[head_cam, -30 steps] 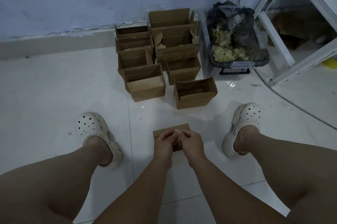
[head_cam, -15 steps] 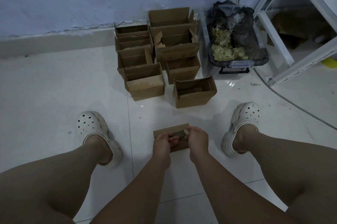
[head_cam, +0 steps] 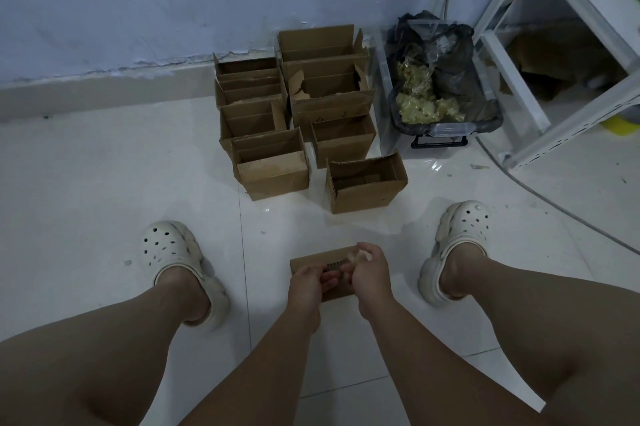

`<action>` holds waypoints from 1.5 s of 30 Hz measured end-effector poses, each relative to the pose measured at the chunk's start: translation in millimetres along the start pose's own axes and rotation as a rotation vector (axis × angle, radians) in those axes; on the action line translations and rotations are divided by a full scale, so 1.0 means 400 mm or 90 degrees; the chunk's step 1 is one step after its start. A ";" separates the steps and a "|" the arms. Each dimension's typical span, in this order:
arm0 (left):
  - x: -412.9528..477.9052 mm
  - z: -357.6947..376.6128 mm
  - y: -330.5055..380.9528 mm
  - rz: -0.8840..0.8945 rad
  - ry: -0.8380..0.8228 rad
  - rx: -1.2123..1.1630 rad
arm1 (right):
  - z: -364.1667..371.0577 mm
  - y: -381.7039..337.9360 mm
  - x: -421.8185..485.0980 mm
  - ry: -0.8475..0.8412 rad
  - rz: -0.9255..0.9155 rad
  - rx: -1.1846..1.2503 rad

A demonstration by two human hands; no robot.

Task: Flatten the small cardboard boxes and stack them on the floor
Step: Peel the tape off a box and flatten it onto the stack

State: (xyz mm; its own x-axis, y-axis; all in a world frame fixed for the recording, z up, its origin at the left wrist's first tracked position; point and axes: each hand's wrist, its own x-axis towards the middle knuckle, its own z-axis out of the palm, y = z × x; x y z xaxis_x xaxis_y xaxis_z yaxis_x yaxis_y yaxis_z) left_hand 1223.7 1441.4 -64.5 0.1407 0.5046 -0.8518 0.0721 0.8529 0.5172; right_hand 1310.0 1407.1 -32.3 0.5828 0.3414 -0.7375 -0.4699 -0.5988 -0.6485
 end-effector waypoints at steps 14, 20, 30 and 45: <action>-0.006 0.003 -0.001 0.007 -0.004 0.008 | 0.011 -0.003 0.002 -0.074 0.032 0.070; -0.013 0.006 0.003 0.018 -0.016 0.032 | 0.009 0.003 0.005 -0.115 0.017 0.063; -0.018 0.009 0.005 0.004 -0.008 0.056 | 0.024 -0.025 -0.013 -0.050 0.047 0.024; -0.032 0.010 0.008 0.043 -0.033 0.110 | 0.022 -0.024 -0.011 -0.127 0.023 -0.022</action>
State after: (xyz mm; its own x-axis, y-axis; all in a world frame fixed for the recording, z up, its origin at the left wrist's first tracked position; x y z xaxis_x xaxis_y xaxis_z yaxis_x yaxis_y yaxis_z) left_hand 1226.1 1436.9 -51.5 0.2007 0.5483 -0.8119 0.2285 0.7797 0.5830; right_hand 1306.2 1417.6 -24.3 0.4216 0.4538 -0.7851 -0.4628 -0.6369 -0.6166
